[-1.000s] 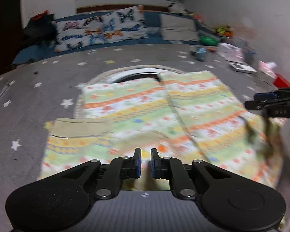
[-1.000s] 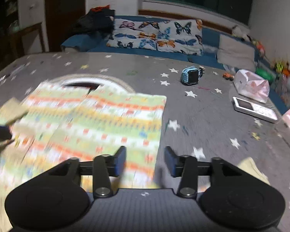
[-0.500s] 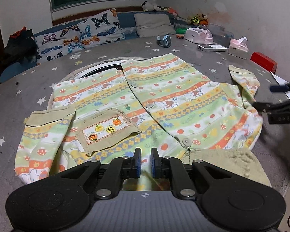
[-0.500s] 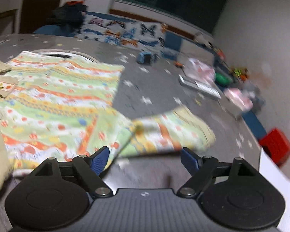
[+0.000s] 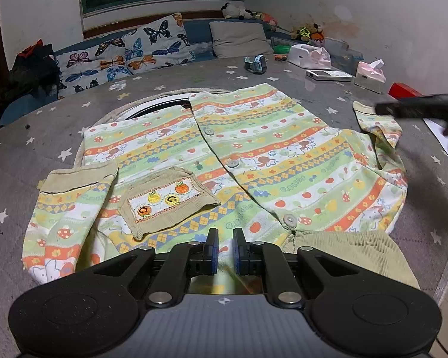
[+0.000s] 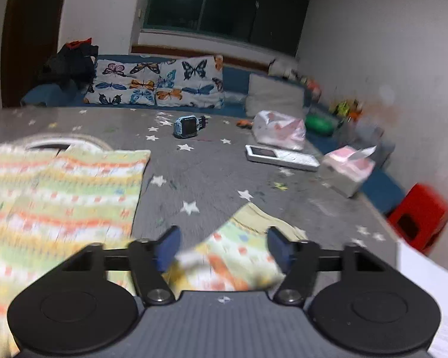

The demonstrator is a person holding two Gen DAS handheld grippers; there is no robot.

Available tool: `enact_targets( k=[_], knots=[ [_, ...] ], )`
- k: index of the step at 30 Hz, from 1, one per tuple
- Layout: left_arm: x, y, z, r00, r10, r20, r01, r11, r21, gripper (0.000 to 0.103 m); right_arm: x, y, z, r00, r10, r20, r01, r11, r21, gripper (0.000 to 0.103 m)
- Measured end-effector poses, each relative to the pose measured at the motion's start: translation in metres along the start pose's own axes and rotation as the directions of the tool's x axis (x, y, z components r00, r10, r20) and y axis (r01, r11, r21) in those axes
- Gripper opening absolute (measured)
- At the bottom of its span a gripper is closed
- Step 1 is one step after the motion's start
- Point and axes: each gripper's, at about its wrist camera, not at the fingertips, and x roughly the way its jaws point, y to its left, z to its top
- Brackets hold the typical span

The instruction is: Fold clothes

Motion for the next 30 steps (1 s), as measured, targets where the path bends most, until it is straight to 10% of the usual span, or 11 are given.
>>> enact_targets(
  k=[11, 18, 30],
  knots=[
    [0.000, 0.004, 0.001, 1.000, -0.020, -0.006, 0.020, 1.000, -0.019, 0.012, 0.107, -0.025, 0.018, 0.988, 0.026, -0.151, -0.001, 0.987, 0.164, 0.028],
    [0.000, 0.004, 0.001, 1.000, -0.021, -0.006, 0.021, 1.000, -0.022, 0.012, 0.103, -0.025, 0.017, 0.990, 0.001, -0.138, 0.018, 0.991, 0.133, 0.006],
    [0.000, 0.006, 0.001, 1.000, -0.025, -0.006, 0.024, 0.999, -0.029, 0.012, 0.023, -0.076, 0.021, 0.999, 0.027, 0.031, -0.034, 0.963, 0.269, 0.003]
  ],
)
